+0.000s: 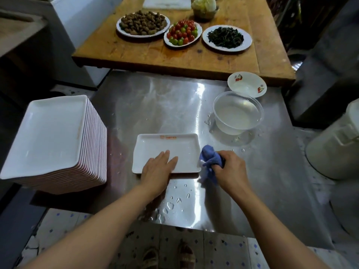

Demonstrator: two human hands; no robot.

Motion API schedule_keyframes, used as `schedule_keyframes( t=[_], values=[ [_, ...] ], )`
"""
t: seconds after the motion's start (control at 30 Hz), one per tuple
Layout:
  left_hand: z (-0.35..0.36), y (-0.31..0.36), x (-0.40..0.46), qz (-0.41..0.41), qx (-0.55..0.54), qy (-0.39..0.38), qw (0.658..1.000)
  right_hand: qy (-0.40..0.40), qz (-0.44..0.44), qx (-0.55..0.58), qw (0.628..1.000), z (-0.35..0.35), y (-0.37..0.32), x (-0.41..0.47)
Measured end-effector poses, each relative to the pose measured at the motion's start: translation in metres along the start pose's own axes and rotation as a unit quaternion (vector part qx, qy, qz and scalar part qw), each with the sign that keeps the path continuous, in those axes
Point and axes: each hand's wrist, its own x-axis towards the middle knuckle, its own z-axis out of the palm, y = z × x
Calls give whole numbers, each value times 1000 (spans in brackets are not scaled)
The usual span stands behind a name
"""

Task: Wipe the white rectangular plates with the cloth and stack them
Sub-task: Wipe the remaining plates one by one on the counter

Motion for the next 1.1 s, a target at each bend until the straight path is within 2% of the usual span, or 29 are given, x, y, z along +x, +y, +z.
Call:
schedule_keyframes(
  t=[0.23, 0.47, 0.57, 0.63, 0.67, 0.73, 0.8, 0.87, 0.93, 1.03, 1.1],
  values=[
    [-14, 1, -12, 42, 20, 69, 997, 27, -2, 3, 1000, -5, 0, -2],
    [-70, -3, -17, 29, -81, 154, 984, 83, 20, 70, 994, -24, -21, -2],
    [-102, -7, -25, -7, -176, 190, 966, 84, 5, 108, 991, -31, -40, -1],
    [-122, -13, -33, -19, -287, 203, 936, 84, -27, 118, 989, -34, -58, 0],
    [-131, -17, -38, -23, -361, 201, 910, 86, -45, 119, 988, -36, -70, 1],
    [-148, -23, -49, -33, -526, 167, 833, 99, -95, 107, 985, -37, -94, 2],
    [-158, -30, -60, -46, -627, 132, 767, 113, -168, 83, 976, -39, -121, 2],
    [-165, -36, -70, -44, -663, 120, 738, 124, -244, 54, 960, -38, -148, 2],
    [-172, -39, -79, -26, -686, 125, 717, 99, -306, -2, 947, -34, -173, 4],
    [-179, -40, -90, 11, -695, 129, 707, 17, -376, -108, 920, -20, -200, 4],
    [-182, -41, -97, 29, -702, 137, 698, 22, -413, -156, 897, -11, -208, 4]
  ],
)
